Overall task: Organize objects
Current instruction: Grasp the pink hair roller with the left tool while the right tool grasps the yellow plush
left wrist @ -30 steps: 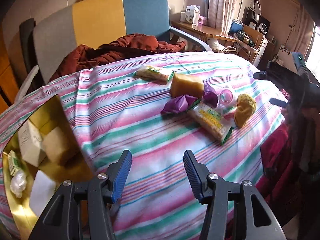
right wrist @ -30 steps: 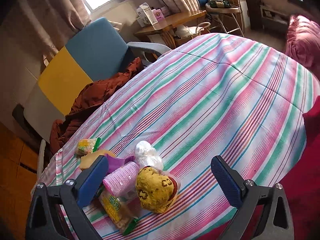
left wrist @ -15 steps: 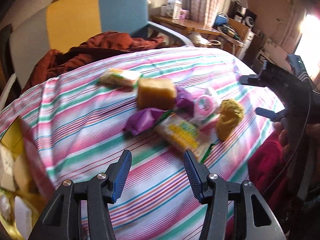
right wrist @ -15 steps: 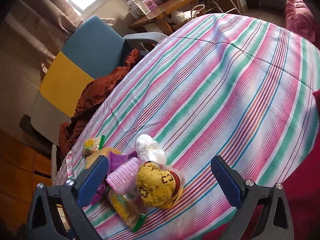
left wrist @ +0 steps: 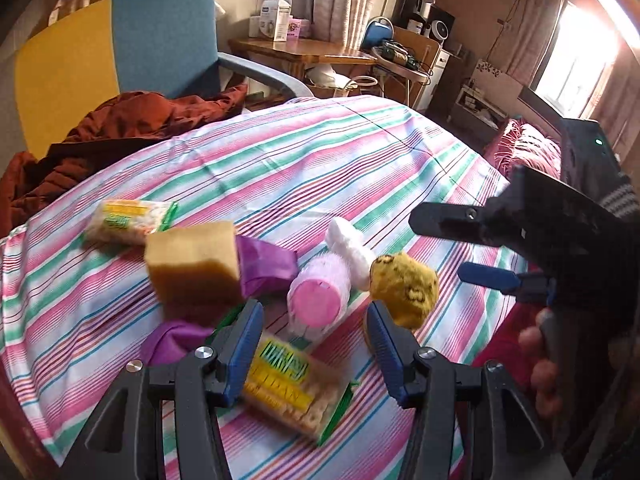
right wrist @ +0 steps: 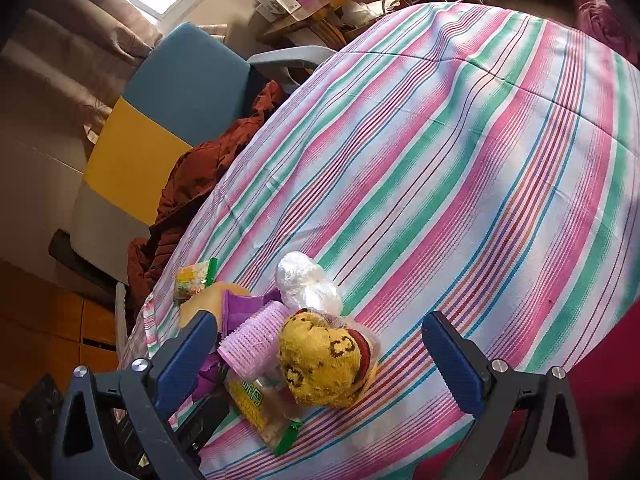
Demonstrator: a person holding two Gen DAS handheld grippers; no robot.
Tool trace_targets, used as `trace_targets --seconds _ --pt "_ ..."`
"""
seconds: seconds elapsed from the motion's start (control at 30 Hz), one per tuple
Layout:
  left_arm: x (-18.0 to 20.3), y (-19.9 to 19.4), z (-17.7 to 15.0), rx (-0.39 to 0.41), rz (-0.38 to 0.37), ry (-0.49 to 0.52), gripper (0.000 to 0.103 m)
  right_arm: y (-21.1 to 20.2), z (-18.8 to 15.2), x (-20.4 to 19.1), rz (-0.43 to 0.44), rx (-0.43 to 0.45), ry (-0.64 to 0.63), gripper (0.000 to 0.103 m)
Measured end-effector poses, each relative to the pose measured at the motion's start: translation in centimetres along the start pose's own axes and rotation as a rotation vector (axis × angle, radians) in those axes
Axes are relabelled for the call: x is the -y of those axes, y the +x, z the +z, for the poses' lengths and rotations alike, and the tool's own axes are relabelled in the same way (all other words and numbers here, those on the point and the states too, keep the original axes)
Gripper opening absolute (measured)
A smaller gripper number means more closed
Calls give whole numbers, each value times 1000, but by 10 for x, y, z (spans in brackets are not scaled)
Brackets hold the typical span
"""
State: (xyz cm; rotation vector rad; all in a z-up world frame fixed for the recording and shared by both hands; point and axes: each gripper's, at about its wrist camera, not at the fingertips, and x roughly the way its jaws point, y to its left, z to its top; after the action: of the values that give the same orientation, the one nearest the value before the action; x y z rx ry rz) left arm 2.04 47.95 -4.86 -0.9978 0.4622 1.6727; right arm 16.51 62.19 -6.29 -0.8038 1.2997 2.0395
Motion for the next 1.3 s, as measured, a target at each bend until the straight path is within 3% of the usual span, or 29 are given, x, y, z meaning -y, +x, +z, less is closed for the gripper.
trace_targets --seconds 0.13,0.2,0.3,0.53,0.7,0.8,0.93,1.1,1.3 --pt "0 25 10 -32 -27 -8 46 3 0 0 2 -13 3 103" --pt "-3 36 10 -50 -54 -23 37 4 1 0 3 -21 4 103" --pt "-6 45 6 -59 -84 -37 36 8 1 -1 0 -30 -2 103" --pt "-15 10 -15 -5 -114 -91 35 22 -3 -1 -24 -87 -16 102" --pt "-20 -10 -27 19 -102 -116 35 37 -10 -6 -39 -156 -57 90" --pt "-26 -26 -31 51 -110 -147 35 46 -17 -11 -61 -200 -97 76" --pt "-32 -56 -40 101 -119 -185 35 47 -17 -12 -96 -190 -124 56" --pt "-48 -84 -61 129 -100 -241 35 47 -20 -24 -126 -167 -193 50" --pt "-66 -111 -91 149 -41 -293 35 36 -19 -32 -100 -119 -219 50"
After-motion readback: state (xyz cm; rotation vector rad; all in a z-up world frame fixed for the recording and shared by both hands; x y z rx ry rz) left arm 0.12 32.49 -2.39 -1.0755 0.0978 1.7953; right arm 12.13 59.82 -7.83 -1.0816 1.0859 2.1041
